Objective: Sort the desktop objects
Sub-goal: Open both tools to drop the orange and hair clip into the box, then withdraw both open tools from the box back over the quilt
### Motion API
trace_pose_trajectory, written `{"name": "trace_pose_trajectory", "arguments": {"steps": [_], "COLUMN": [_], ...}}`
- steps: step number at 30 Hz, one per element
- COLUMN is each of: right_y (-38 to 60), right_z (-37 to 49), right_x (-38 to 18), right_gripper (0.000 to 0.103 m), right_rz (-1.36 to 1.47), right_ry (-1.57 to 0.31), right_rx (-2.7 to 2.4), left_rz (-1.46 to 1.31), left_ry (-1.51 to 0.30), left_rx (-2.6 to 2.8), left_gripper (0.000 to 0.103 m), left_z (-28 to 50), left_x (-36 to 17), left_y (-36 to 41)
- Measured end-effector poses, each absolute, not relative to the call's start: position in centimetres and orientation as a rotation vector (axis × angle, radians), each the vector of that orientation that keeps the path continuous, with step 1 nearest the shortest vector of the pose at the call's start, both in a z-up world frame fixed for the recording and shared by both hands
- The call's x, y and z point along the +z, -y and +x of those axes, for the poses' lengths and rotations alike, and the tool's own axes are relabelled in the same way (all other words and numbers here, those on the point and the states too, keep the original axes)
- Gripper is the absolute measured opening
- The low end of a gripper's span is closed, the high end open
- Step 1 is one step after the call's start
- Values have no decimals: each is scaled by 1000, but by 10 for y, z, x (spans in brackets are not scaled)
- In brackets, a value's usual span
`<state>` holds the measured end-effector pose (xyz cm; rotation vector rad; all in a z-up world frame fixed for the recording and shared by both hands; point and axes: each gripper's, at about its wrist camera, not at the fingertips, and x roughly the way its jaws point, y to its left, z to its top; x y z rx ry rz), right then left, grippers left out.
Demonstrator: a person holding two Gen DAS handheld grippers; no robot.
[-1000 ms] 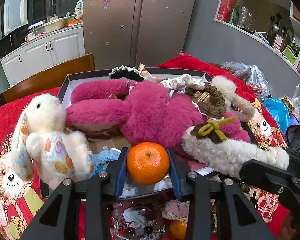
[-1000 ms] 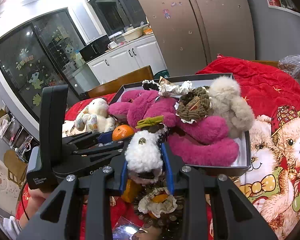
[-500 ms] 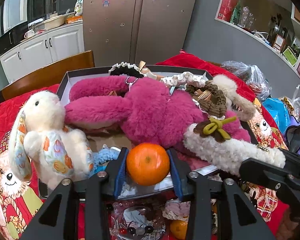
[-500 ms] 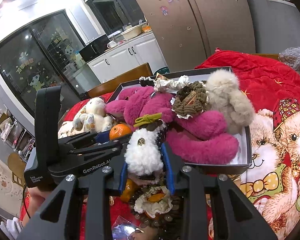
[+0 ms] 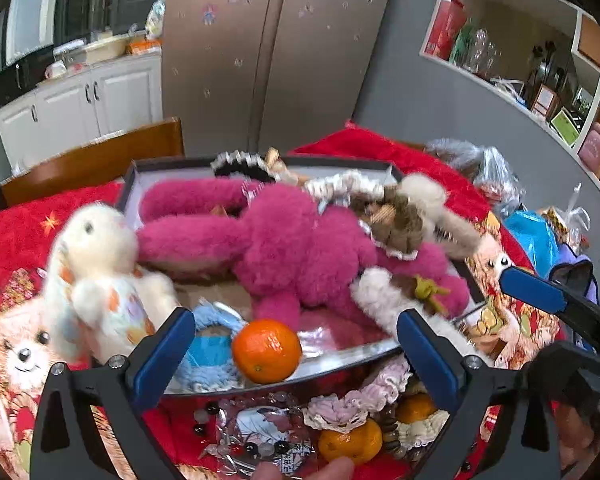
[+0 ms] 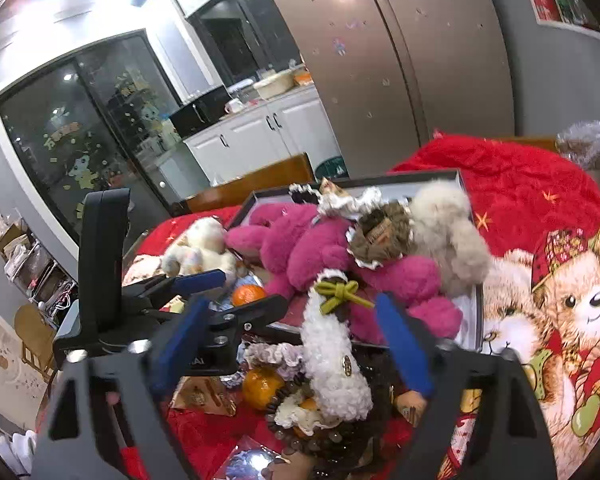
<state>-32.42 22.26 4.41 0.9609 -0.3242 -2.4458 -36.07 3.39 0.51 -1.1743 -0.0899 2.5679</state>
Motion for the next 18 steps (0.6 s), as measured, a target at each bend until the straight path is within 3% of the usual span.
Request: {"name": "trace_pose_trajectory", "arguments": {"steps": [4,18], "right_y": [-225,-241], "right_z": [-316,-299], "right_x": [57,88], "right_gripper": [102,103], "right_rz": [894,770], "right_ry": [334,365], "right_rx": [-2451,-2462], "left_rz": [-1115,-1015], "left_ry": [95,97], "left_rx": [2607,2674], "left_gripper": [103,103], "left_z": [-356,-345], "left_x": [21,53], "left_y": [-28,-14]}}
